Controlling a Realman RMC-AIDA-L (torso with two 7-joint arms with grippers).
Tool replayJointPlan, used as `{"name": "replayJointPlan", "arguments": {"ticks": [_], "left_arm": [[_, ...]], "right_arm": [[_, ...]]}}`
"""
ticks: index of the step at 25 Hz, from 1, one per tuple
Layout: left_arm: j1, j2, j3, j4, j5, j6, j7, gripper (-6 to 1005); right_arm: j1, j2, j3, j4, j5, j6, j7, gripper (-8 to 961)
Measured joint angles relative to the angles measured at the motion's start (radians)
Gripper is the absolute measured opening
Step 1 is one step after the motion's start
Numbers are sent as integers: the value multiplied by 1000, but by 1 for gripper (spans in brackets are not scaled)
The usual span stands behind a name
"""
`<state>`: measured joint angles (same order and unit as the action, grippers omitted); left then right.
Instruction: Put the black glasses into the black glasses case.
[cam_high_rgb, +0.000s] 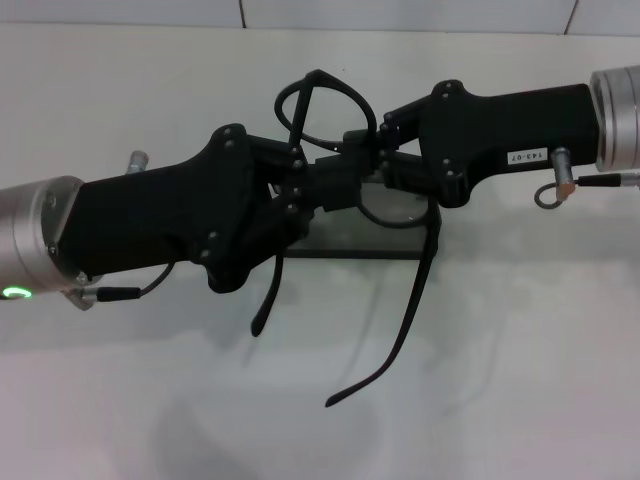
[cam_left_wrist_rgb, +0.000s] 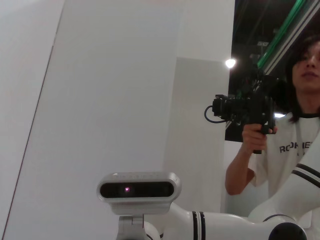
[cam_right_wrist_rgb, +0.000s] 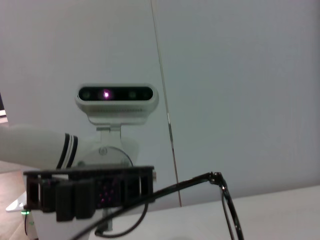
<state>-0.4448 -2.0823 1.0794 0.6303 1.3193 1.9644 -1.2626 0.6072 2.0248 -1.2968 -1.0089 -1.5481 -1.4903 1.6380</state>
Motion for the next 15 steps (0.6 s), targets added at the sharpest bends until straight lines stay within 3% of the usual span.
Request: {"name": "replayJointPlan", "arguments": {"ticks": [15], "left_arm": [[-51, -5, 5, -79, 0, -13, 43, 38]], "right_arm": [[28, 1, -72, 1, 34, -14, -13, 110]]}}
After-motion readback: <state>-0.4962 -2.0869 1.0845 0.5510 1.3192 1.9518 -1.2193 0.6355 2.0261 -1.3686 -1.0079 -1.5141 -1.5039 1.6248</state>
